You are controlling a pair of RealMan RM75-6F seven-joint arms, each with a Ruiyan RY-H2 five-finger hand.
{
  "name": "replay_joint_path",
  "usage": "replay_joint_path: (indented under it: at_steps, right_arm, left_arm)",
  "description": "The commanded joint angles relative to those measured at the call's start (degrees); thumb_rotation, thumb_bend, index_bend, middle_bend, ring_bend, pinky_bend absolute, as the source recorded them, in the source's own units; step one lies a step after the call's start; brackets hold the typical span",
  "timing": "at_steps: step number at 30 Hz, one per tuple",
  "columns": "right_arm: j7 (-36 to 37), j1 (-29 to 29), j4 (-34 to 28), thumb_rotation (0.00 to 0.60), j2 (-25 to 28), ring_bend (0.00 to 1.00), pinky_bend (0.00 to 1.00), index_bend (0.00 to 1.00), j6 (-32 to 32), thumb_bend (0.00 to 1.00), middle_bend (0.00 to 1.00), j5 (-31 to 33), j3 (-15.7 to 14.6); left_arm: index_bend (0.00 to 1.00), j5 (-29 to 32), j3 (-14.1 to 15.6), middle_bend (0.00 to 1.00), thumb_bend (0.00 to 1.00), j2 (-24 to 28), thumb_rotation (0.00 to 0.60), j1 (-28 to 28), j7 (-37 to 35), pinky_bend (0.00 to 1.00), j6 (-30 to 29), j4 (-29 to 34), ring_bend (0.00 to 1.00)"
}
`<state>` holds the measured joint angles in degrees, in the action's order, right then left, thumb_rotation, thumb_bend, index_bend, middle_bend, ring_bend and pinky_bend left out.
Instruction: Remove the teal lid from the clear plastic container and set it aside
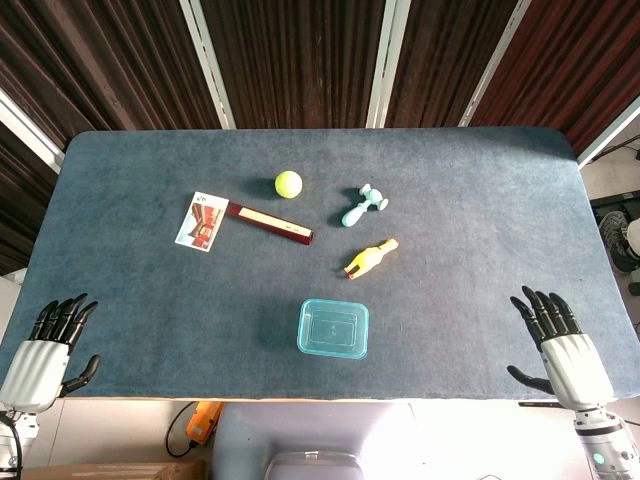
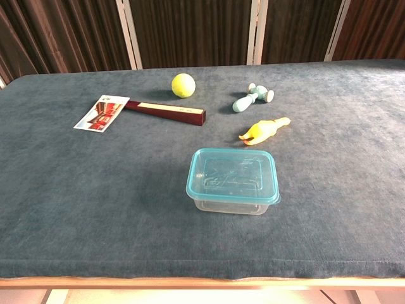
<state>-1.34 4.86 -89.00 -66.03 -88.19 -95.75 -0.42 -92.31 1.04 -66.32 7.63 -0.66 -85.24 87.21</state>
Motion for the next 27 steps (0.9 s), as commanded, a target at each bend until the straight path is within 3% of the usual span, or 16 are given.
replay_joint_path:
  at_steps: [1,5,10,14,17,27]
  right_arm:
    - [0.4,-0.1,0.4,0.6,-0.3,0.0,0.0,0.0,-0.6,0.17,0.0,-0.4,0.2]
    - [0.1,-0.2,0.4,0.6,-0.2,0.0,0.0,0.0,-0.3,0.17,0.0,0.1,0.1]
    - [0.1,-0.4,0.1,0.6,0.3,0.0,0.0,0.0,-0.3,0.17,0.0,-0.6,-0.5]
    - [0.6,-0.4,0.1,0.6,0.4,0.0,0.0,0.0,-0.5,0.17,0.0,-1.1,-0.6]
    - [1.1,-0.2,0.0,0.6,0.3,0.0,0.0,0.0,-0.4,0.17,0.0,-1.5,-0.7]
    - [2.6,0.1,-0.1,0.6,1.2,0.0,0.0,0.0,0.0,0.17,0.0,-1.7,-0.9]
  left_arm:
    - [0.0,0.4,0.0,0.0,0.37,0.2,0.6,0.0,0.2,0.0,0.5,0.5,0.0]
    - [0.0,-1.7,0.8,0.0,0.37,0.2,0.6,0.9,-1.7,0.0,1.3,0.5,0.0]
    - [0.0,-8.7,2.4,0.0,0.34,-2.2,0.6,4.8,-8.9,0.0,3.3,-2.3,0.0]
    - [0.0,-12.4,3.1,0.0,0.31,-5.7,0.6,10.5,-12.2,0.0,9.5,-2.7,0.0]
    - [0.0,-11.1,2.4,0.0,0.3,-9.0,0.6,14.9,-14.0,0.0,16.5,-1.6,0.0]
    - [0.0,-6.7,-0.2,0.0,0.29,-20.3,0.6,20.4,-8.9,0.0,24.3,-1.5,0.0]
